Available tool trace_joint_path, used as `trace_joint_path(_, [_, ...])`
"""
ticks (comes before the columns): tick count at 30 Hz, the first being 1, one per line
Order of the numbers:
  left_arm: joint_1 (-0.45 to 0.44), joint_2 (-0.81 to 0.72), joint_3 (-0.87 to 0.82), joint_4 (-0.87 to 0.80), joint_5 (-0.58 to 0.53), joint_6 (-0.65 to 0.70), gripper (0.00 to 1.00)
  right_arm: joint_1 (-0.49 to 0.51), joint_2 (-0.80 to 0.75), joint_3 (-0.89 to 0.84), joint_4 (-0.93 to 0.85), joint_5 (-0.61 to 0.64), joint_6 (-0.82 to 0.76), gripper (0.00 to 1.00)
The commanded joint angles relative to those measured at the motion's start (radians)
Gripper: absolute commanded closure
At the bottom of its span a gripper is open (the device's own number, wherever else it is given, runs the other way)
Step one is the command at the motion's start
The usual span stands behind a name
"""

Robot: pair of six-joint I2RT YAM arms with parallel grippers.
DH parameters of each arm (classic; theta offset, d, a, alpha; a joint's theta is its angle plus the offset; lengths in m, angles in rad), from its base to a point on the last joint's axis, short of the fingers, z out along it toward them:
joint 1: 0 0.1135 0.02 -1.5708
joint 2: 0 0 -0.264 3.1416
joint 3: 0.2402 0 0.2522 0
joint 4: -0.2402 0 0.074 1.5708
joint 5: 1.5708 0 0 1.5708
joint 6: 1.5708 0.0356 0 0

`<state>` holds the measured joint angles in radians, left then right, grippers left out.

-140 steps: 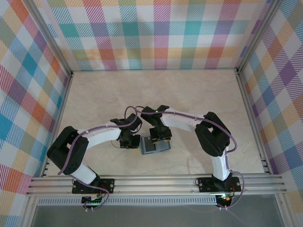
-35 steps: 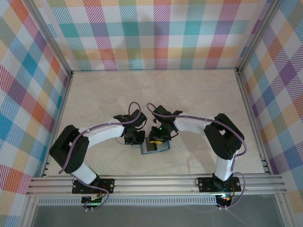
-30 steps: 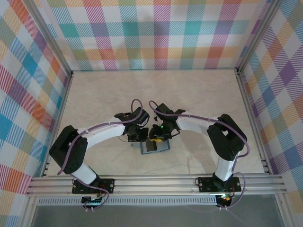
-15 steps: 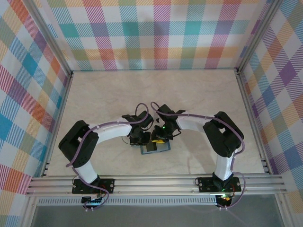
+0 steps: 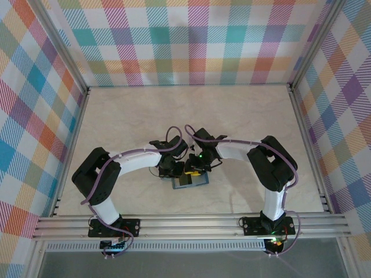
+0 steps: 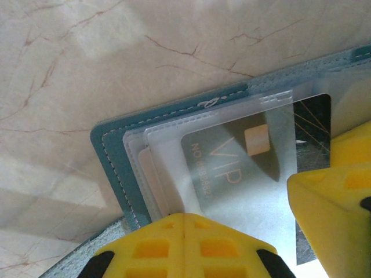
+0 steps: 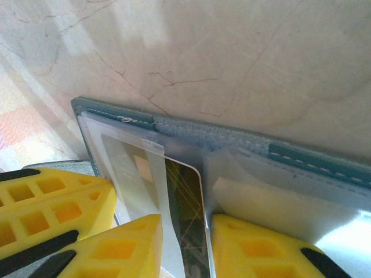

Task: Take the credit cards out of the card holder

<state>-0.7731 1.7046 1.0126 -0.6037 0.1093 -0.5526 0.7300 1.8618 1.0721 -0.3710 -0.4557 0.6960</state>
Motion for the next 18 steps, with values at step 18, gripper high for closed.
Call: trace_joint_path(18, [-0.008, 0.042, -0.046, -0.059, -0.053, 0.013, 1.00, -0.028, -0.024, -0.159, 0.336, -0.190, 0.052, 0.82])
